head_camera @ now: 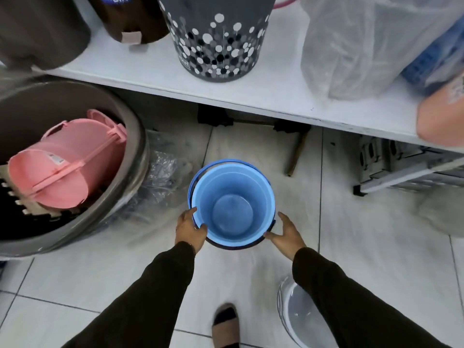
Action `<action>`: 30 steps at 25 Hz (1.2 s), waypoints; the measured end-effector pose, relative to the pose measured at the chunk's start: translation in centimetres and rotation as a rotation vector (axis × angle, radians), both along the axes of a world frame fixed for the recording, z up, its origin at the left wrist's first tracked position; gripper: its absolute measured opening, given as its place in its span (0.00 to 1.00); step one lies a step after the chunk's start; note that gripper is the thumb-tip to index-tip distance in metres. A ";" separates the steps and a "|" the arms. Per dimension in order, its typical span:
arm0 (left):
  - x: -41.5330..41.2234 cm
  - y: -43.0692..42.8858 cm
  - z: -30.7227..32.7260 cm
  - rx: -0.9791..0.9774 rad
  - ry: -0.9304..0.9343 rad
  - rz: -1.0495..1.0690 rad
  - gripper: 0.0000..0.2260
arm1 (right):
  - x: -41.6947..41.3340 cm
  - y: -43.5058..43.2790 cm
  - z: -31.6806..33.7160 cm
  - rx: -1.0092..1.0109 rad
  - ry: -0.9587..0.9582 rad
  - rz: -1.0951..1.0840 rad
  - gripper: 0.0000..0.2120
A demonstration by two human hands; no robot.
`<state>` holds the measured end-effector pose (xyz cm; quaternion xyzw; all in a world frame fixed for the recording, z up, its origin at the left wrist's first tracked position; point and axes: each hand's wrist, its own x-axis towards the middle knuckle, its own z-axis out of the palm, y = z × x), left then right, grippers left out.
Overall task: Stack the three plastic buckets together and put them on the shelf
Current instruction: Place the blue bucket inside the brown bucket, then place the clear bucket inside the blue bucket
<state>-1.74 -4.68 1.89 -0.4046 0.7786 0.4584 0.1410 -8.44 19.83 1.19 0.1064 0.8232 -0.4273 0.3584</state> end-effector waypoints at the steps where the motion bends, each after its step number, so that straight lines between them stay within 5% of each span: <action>1: 0.9 0.6 0.1 -0.033 0.011 -0.044 0.24 | 0.9 1.3 -0.2 0.038 -0.038 -0.004 0.36; 8: 6.9 11.6 -0.4 -0.051 0.188 -0.182 0.14 | 9.8 15.1 -1.4 0.249 -0.183 -0.208 0.35; 11: 11.2 19.0 -4.0 0.132 -0.011 -0.210 0.14 | 15.4 21.4 -3.6 0.404 -0.261 -0.221 0.38; 14: 14.8 25.7 -9.0 0.244 -0.216 -0.322 0.29 | 20.5 25.8 -7.5 0.542 -0.375 -0.081 0.43; 16: 15.8 28.6 -11.7 0.337 -0.301 -0.338 0.37 | 22.6 26.7 -10.3 0.403 -0.396 -0.146 0.40; 19: 16.5 30.8 -15.4 0.398 -0.260 -0.262 0.33 | 23.1 26.8 -13.6 0.050 -0.390 -0.519 0.29; 21: 16.9 31.4 -16.2 0.343 -0.181 -0.229 0.32 | 23.1 26.7 -14.0 0.007 -0.300 -0.747 0.20; 23: 17.2 31.5 -15.1 0.250 -0.099 -0.255 0.32 | 23.1 26.6 -12.2 0.137 -0.069 -0.752 0.12; 26: 16.3 31.2 -10.7 0.132 0.117 -0.298 0.32 | 21.2 25.6 -6.9 0.057 0.277 -0.776 0.05; 30: 11.5 29.3 -1.1 0.458 0.381 0.070 0.41 | 14.3 21.8 2.9 -0.098 0.498 -0.702 0.04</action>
